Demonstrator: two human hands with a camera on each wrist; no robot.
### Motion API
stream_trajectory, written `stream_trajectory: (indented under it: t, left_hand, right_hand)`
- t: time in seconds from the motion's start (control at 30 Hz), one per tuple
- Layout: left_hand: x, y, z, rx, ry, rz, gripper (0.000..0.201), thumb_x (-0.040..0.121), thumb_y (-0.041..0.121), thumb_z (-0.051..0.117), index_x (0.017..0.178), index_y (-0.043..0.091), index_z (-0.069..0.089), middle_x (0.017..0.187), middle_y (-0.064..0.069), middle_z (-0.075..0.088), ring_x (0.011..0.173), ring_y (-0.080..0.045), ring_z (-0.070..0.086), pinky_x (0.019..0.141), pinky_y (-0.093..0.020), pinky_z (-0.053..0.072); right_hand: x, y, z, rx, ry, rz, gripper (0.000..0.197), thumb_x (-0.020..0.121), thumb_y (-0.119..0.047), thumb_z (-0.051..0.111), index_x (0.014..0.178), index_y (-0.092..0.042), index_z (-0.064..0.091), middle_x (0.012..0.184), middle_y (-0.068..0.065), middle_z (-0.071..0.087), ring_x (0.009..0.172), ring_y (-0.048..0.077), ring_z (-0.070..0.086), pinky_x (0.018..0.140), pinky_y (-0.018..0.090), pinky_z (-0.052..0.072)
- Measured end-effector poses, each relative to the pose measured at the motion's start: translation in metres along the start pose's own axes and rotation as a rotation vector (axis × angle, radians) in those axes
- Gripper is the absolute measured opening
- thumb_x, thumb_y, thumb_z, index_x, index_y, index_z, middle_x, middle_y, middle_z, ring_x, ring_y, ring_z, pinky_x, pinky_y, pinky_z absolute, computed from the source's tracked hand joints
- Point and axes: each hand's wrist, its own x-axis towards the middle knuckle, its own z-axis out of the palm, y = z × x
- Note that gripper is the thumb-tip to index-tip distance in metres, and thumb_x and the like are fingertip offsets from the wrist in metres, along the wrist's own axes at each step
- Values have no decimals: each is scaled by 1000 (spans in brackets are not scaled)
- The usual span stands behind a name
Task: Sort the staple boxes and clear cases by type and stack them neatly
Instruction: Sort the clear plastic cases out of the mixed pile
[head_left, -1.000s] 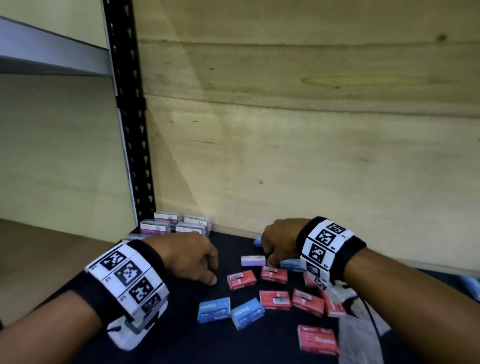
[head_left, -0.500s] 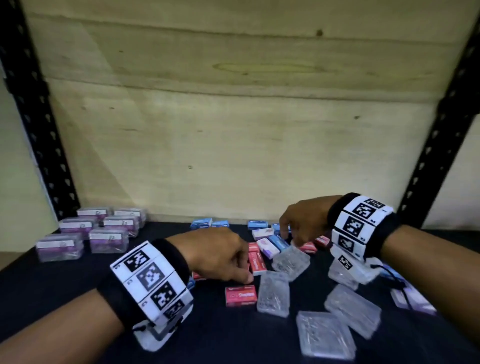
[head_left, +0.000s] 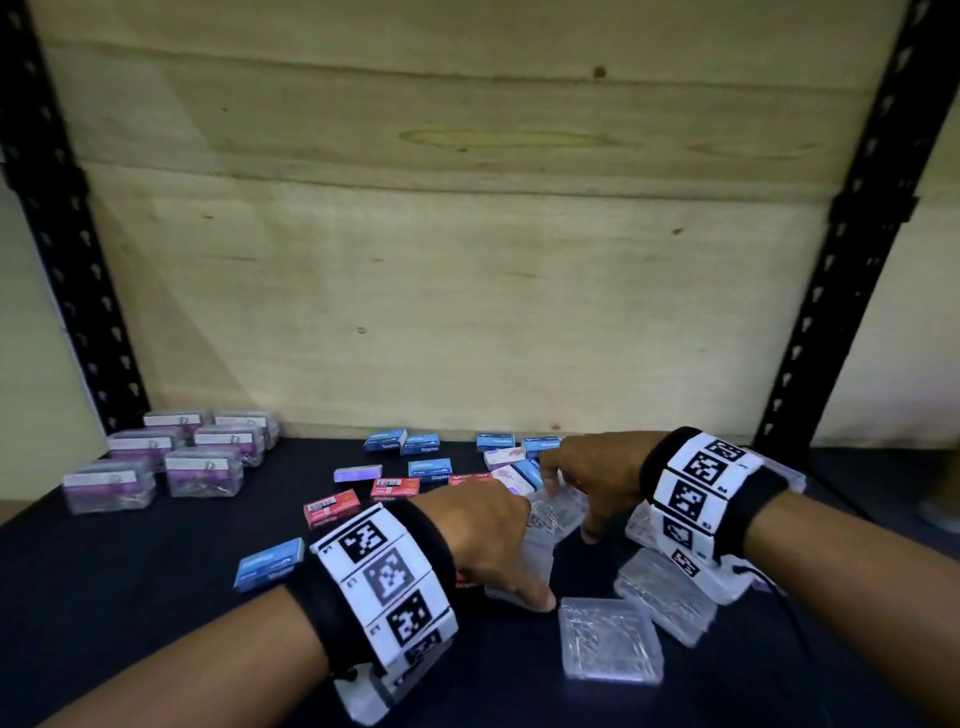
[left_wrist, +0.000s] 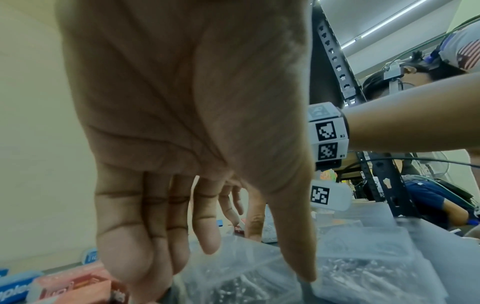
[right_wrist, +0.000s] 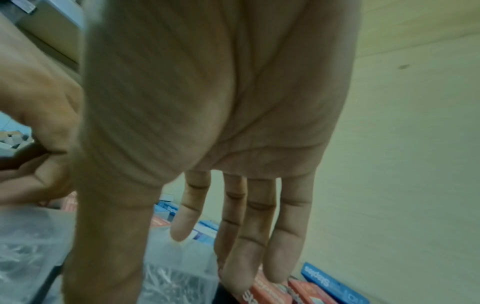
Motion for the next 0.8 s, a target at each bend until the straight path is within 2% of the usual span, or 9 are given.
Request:
stream_trajectory:
  t: [0.13, 0.3, 0.4, 0.5, 0.57, 0.63, 0.67, 0.73, 0.8]
  left_hand:
    - [-3, 0, -3, -21, -6, 18, 60, 76, 57, 72, 114, 14, 56, 108, -5, 62, 92, -21, 55, 74, -31, 46]
    - [-3, -10, -6, -110, -20, 16, 53, 70, 55, 78, 107, 23, 58, 100, 5, 61, 90, -18, 58, 73, -29, 49]
    - [-4, -20, -8, -197, -44, 41, 49, 70, 52, 80, 108, 29, 59, 104, 10, 63, 93, -13, 60, 80, -29, 51]
    - [-3, -30, -10, -289, -70, 84, 39, 76, 42, 78, 110, 30, 63, 102, 15, 67, 80, -1, 59, 73, -20, 47]
    - [-1, -35, -13, -360, -115, 114, 32, 83, 32, 73, 113, 28, 64, 102, 14, 70, 76, 3, 59, 74, -17, 46]
    - [2, -40, -15, -427, -153, 126, 30, 87, 25, 68, 116, 26, 64, 103, 11, 73, 88, -1, 63, 87, -21, 48]
    - [3, -42, -15, -451, -169, 129, 29, 89, 24, 66, 117, 25, 64, 103, 10, 73, 91, -2, 64, 89, -21, 48]
    - [7, -46, -15, -488, -186, 130, 27, 93, 21, 60, 120, 24, 64, 103, 10, 71, 83, 0, 62, 82, -18, 48]
    - [10, -47, -14, -500, -185, 124, 28, 96, 20, 55, 123, 23, 63, 107, 8, 69, 85, -1, 60, 78, -19, 50]
  right_hand:
    - [2, 3, 5, 9, 18, 0, 72, 71, -27, 87, 127, -30, 42, 100, -7, 46, 90, 18, 51, 74, 32, 41]
    - [5, 5, 6, 11, 5, -4, 75, 72, -29, 86, 131, -34, 41, 110, -2, 54, 98, 20, 55, 83, 35, 46]
    - [7, 6, 6, 7, -13, 4, 70, 75, -32, 84, 131, -35, 44, 95, -10, 49, 92, 17, 51, 78, 33, 42]
    - [3, 11, 1, 26, -70, 16, 66, 76, -36, 82, 131, -35, 46, 83, -17, 43, 87, 14, 48, 75, 30, 39]
    - [-1, 15, -4, 32, -99, 35, 65, 76, -42, 81, 132, -36, 49, 85, -17, 47, 88, 13, 51, 76, 29, 40]
    - [-4, 22, -7, 27, -128, 54, 64, 77, -48, 79, 134, -37, 51, 88, -18, 51, 88, 11, 51, 79, 29, 41]
    - [-5, 25, -8, 26, -147, 61, 63, 78, -51, 77, 135, -37, 52, 93, -18, 55, 90, 10, 52, 83, 29, 40]
    - [-9, 30, -9, 57, -186, 72, 59, 80, -54, 73, 134, -40, 55, 106, -15, 63, 98, 7, 54, 93, 30, 40]
    - [-12, 35, -11, 115, -206, 78, 42, 83, -53, 70, 123, -45, 62, 107, -16, 66, 102, 7, 58, 100, 31, 41]
